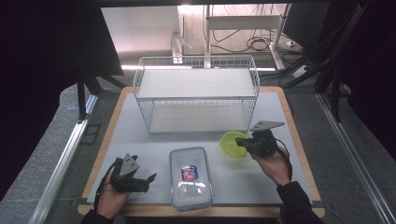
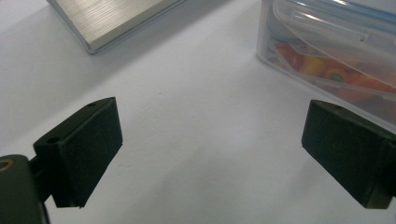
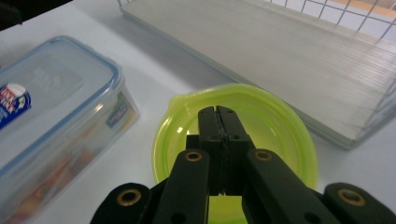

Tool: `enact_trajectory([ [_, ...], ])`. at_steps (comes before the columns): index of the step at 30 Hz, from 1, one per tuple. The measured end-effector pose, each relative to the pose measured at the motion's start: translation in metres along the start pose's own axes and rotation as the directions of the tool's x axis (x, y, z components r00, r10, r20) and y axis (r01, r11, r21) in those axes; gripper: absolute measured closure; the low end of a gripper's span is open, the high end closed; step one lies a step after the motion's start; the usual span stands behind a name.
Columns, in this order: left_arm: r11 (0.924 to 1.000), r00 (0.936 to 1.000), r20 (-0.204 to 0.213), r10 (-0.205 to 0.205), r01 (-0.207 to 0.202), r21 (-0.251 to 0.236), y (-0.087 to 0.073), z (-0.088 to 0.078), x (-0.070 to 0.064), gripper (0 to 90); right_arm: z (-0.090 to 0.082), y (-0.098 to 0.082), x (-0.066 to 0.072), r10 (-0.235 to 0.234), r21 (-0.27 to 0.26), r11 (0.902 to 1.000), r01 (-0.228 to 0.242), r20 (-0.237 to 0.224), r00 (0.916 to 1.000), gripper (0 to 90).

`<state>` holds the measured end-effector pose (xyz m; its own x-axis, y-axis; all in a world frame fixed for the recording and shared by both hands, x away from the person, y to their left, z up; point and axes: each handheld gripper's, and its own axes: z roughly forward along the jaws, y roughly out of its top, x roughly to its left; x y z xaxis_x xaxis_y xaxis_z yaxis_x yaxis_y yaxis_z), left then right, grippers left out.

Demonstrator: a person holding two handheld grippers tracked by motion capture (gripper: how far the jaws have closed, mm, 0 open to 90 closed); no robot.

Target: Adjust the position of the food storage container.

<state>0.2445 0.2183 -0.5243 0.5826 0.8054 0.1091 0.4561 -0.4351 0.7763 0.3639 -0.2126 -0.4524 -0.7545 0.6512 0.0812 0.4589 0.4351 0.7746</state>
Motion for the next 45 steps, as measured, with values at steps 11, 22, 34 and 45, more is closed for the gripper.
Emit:
enact_trajectory([
  [11,0.9999,0.9999,0.009,0.011,-0.011,0.006,0.0,0.001,-0.001,5.4,0.038,0.025,0.014,-0.056,0.043,0.9974,0.057,-0.021,0.9982,90.0],
  [22,0.9999,0.9999,0.01,0.013,-0.013,0.004,0.0,0.001,-0.001,5.5,0.077,0.035,0.021,-0.094,0.114,0.9889,0.096,-0.022,0.9953,90.0],
  [34,1.0,0.9996,0.026,0.008,-0.008,0.001,0.0,0.001,-0.001,5.4,0.065,0.02,0.013,-0.076,0.149,0.9859,0.077,-0.012,0.997,90.0],
  [45,0.9999,0.9994,0.031,0.014,-0.014,0.005,0.0,0.002,-0.002,5.4,0.029,-0.005,0.0,-0.035,0.147,0.9885,0.032,0.017,0.9992,90.0],
])
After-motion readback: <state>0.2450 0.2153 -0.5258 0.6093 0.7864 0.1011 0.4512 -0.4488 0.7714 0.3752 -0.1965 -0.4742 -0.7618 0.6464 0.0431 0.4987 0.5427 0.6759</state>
